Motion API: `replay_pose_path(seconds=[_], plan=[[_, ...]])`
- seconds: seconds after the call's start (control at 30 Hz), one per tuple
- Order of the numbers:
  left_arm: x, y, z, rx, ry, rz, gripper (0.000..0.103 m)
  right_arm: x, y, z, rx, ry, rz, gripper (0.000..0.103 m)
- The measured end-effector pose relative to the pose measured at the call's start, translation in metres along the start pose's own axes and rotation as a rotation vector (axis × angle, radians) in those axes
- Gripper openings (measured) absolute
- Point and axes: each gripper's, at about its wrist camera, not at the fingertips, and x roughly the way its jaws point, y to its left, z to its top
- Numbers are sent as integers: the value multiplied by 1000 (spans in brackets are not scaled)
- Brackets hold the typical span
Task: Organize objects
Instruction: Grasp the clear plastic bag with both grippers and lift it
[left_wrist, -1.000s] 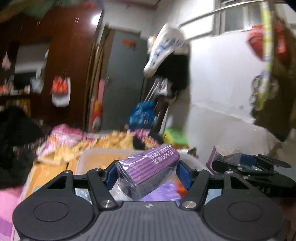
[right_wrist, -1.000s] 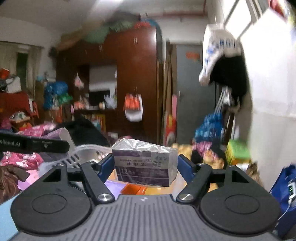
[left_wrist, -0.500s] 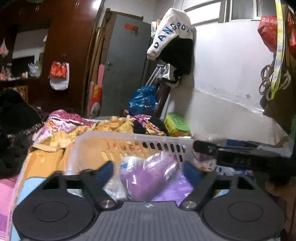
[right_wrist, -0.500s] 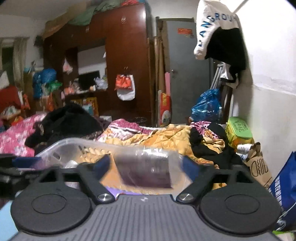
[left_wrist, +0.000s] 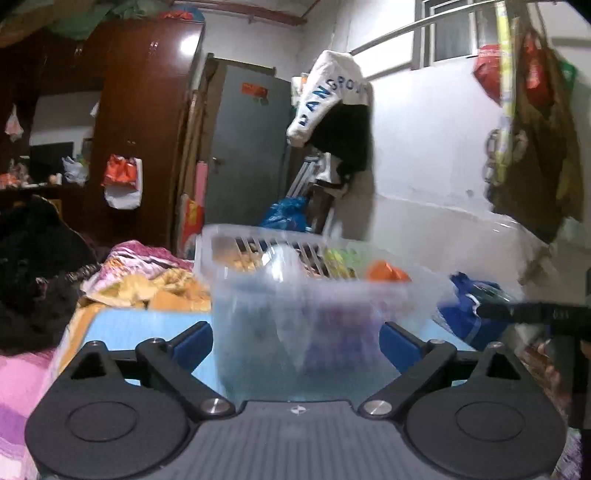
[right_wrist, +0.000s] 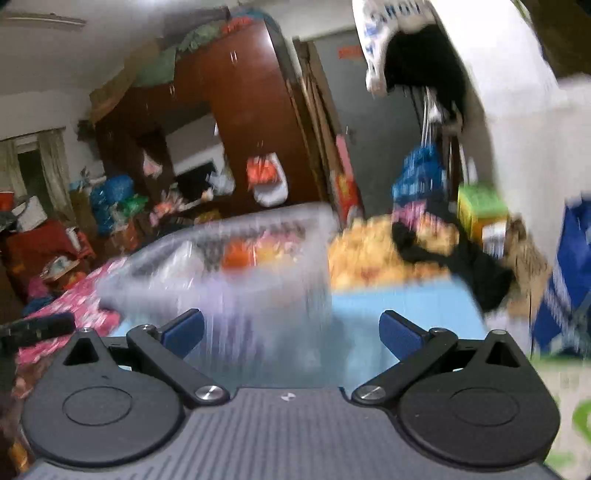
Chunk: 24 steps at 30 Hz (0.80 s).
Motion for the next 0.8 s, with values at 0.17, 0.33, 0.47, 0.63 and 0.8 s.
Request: replay_pose_path(seconds=[0.17,0.33,0.47,0.63,0.8], plan=[[-23,6,-38,-24,19,24,98,-25,-17,-44,99,-8,68,103],[-23,8,-65,-41,81,11,98,-23,-2,-60,36,13,119,103],[-14,0,-80,-6,136,-23,97,-13,1,-64,-1,58,160,86],[-14,-19,-99,139,119,-11,97,-13,7,-71,-62,75,161,62],[-10,-28,-104,183,90,8,86,-17,12,-78,-110,66,142,43]])
